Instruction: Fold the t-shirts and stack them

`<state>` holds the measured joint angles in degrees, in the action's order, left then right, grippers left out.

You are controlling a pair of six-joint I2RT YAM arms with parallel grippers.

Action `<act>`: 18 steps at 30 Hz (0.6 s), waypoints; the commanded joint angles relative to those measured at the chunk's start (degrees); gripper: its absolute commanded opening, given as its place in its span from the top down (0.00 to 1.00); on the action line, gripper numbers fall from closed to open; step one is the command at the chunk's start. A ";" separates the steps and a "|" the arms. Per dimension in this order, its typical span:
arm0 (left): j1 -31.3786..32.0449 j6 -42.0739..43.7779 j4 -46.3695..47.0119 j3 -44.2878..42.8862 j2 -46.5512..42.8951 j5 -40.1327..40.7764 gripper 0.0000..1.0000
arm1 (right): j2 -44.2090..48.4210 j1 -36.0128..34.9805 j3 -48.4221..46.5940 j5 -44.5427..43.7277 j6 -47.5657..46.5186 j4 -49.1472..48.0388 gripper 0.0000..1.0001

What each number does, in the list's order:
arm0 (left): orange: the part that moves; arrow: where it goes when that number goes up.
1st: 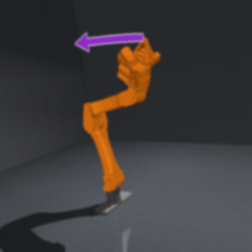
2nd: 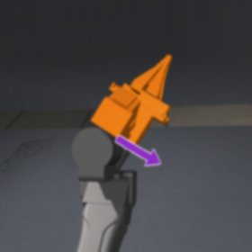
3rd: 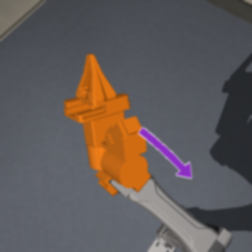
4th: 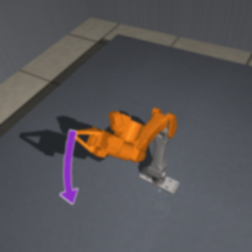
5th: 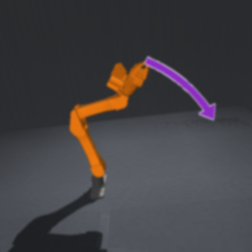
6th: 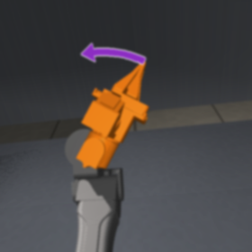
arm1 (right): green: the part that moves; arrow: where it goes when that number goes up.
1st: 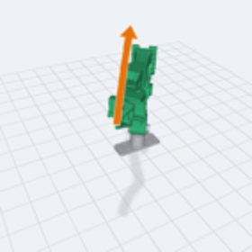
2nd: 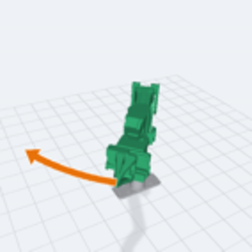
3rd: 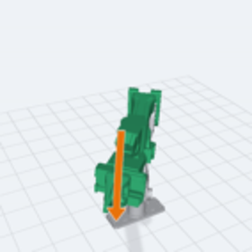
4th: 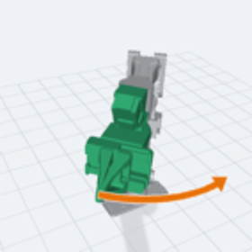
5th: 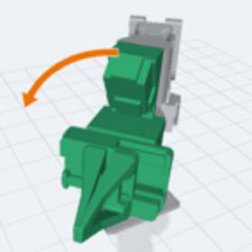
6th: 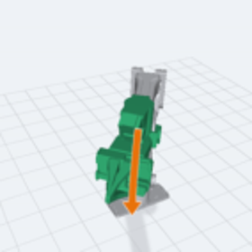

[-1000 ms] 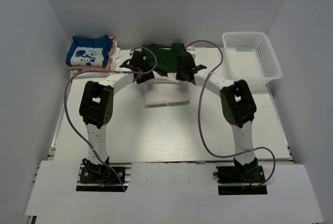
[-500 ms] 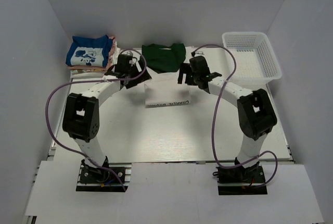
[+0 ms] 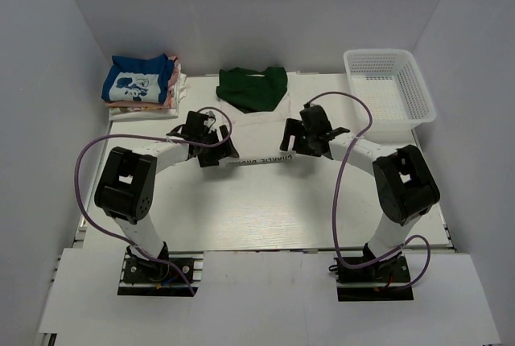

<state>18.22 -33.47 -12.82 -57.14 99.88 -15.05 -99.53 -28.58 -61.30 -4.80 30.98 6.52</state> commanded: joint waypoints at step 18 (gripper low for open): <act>0.50 -0.54 3.06 4.23 3.22 -1.65 0.72 | -2.95 1.68 4.87 7.08 3.38 -5.38 0.22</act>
<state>18.37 -34.41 -8.25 -53.49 101.43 -16.38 -100.86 -27.38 -56.84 0.84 33.76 3.16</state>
